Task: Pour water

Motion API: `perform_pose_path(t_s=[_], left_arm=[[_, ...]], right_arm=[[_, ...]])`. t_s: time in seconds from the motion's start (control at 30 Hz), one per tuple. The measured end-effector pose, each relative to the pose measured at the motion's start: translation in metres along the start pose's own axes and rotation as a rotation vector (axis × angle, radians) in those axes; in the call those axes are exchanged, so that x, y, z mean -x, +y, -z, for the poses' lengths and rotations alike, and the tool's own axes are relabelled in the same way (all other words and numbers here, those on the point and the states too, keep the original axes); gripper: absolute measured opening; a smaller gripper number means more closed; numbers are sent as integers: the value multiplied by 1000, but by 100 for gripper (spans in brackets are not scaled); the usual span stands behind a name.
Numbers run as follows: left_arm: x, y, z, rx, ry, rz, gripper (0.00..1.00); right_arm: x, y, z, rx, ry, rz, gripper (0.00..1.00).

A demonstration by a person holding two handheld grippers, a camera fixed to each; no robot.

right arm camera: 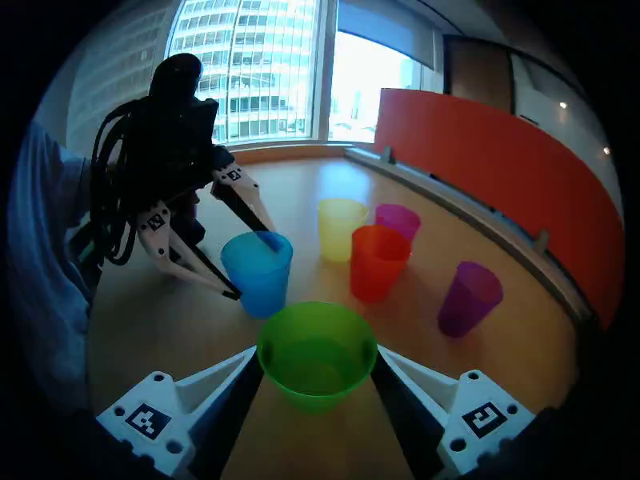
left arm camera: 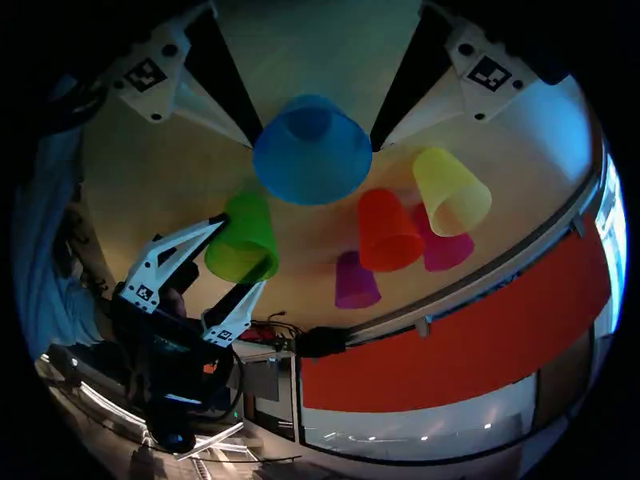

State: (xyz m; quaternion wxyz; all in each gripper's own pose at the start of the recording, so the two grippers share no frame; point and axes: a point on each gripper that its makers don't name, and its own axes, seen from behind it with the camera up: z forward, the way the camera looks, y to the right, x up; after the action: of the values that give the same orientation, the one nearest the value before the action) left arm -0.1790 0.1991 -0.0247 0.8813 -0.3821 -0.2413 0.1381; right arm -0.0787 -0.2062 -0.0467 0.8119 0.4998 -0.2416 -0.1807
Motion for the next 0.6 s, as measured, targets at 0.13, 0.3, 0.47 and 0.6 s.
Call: perform_pose_path(t_s=[0.13,0.3,0.47,0.6], left_arm=[[2,0,4,6,3,22,98],[3,1,11,6,8,48,98],[7,2,16,5,5,64,98],[8,2,19,-1,4,57,98]], right_arm=[[3,-1,-2,-3,-4,-7,91],[8,-2,-4,0,-9,-14,91],[10,-2,-4,2,-4,-28,91],[12,-3,-3,4,-4,-31,91]])
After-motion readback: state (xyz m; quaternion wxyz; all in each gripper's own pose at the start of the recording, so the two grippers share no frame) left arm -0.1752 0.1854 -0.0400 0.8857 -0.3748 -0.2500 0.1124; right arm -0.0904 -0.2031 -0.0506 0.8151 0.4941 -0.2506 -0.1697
